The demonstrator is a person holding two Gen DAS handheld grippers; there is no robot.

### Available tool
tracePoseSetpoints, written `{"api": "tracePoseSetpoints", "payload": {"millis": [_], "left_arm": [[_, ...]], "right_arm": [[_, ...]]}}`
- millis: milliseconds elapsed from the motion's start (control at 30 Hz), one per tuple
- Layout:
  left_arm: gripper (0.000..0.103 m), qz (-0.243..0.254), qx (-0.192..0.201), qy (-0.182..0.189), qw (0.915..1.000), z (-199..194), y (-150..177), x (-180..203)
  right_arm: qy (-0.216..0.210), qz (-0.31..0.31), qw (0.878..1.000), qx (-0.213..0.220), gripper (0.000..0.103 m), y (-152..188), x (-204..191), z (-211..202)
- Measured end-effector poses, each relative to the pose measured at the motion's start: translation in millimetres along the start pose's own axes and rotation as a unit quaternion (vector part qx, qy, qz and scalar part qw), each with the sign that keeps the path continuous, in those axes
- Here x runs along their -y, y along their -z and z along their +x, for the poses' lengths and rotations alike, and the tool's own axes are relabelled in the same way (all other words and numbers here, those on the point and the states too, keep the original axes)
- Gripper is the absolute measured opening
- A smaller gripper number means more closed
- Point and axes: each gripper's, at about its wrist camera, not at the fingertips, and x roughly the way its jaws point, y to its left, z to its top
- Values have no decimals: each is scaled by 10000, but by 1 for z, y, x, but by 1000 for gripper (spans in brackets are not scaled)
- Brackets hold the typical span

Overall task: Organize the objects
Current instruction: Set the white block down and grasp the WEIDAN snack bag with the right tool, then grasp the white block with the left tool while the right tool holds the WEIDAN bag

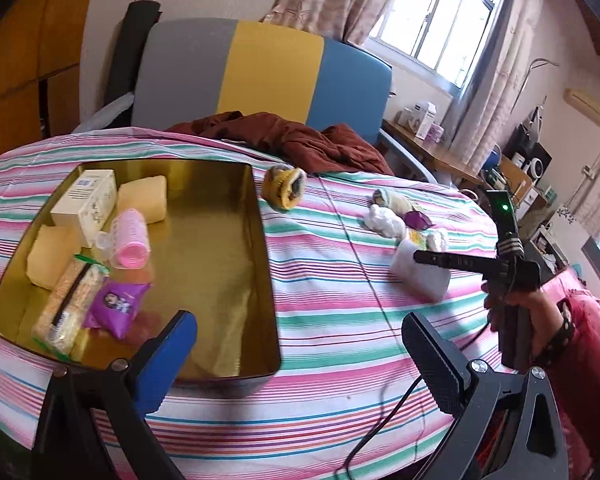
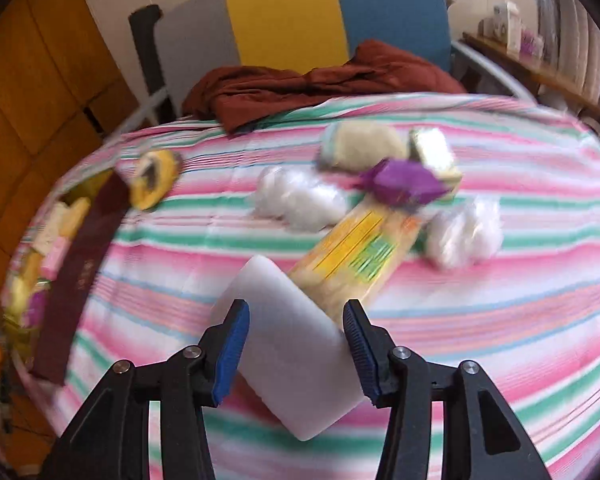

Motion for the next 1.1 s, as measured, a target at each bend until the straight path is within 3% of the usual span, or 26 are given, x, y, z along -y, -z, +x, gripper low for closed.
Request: {"api": "tracePoseSetpoints", "payload": {"millis": [200,333,433,600,667,733,833,1000,1100], "left_arm": [[103,92,-105,74,9999,9,0,12],[103,159,-131,75,9998,9,1,16],[103,96,-155,93,9998,10,2,16],[103,30,-229,125,9997,13,4,16],[103,50,-241,110,9996,12,3,17],[103,69,-217,95,9997,11,2,18],[103,56,-217,120,9997,11,-1,20],[103,35,-319,278,9991,22,-9,31],[103,49,-394,355,9986,32,-13,43]], "right_arm": [[-686,252,9970,-254,50,30,-24,3],[-158,750,9969,188,54,20,-9,-2],[507,1352,9886,415,74,1,10,-1],[1003,1684,9800,351,74,-24,20,18],[1154,1679,9788,193,72,-29,21,27],[1118,1695,9791,97,56,-31,22,36],[1149,1469,9823,172,51,-26,22,35],[698,1030,9922,69,49,-11,30,23],[547,423,9976,-67,49,7,24,10]]}}
